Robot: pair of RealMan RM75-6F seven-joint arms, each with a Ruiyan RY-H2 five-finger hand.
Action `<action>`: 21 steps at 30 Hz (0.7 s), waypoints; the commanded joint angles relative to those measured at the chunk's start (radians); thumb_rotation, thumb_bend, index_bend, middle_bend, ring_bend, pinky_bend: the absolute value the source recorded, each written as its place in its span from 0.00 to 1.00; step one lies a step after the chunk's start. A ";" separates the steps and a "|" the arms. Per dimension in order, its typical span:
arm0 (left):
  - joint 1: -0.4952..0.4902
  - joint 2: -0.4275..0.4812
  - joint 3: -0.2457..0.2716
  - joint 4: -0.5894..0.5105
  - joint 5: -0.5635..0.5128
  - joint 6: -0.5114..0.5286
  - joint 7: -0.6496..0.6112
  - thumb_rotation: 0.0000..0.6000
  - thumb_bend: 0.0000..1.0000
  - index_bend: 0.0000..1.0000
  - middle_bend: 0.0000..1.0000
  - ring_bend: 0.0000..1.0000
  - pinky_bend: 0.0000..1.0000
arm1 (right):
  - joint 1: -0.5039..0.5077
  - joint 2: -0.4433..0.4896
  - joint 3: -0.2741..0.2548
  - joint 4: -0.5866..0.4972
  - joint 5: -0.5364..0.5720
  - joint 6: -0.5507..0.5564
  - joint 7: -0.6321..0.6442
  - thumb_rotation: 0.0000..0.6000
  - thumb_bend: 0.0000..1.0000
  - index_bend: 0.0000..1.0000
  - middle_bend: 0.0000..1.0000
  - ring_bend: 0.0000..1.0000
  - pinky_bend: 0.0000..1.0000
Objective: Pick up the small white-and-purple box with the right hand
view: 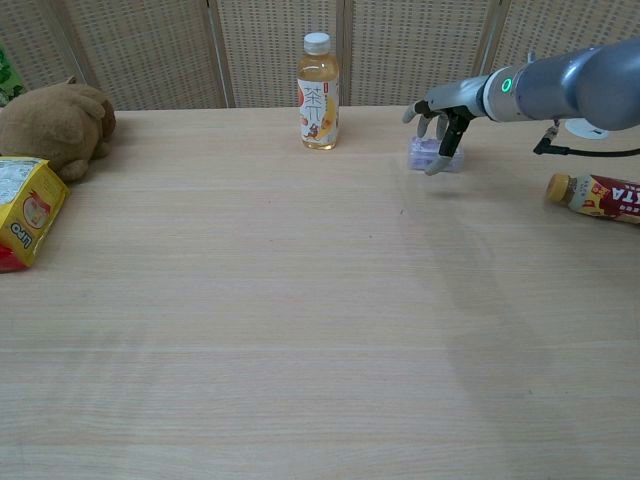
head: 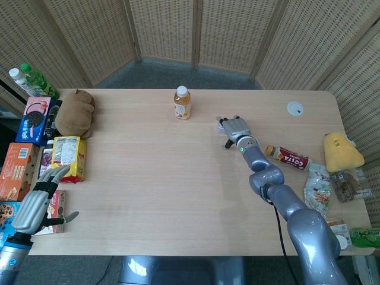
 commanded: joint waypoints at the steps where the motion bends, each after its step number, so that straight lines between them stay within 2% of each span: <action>1: 0.004 0.001 0.002 -0.001 0.000 0.003 0.002 1.00 0.19 0.00 0.00 0.00 0.00 | 0.000 -0.011 -0.001 0.011 0.000 0.014 -0.003 0.91 0.23 0.00 0.16 0.15 0.00; 5: 0.007 0.003 0.002 -0.003 -0.006 0.006 0.007 1.00 0.19 0.00 0.00 0.00 0.00 | 0.009 -0.028 0.000 0.044 0.000 0.013 0.002 0.92 0.23 0.00 0.09 0.00 0.00; 15: 0.008 0.001 0.002 -0.006 -0.009 0.001 0.018 1.00 0.19 0.00 0.00 0.00 0.00 | 0.037 -0.115 -0.003 0.186 -0.005 -0.072 0.039 0.92 0.23 0.00 0.09 0.00 0.00; 21: 0.014 0.006 0.002 0.005 -0.012 0.009 0.004 1.00 0.19 0.00 0.00 0.00 0.00 | 0.038 -0.130 -0.012 0.206 -0.020 -0.085 0.040 0.92 0.23 0.00 0.11 0.01 0.00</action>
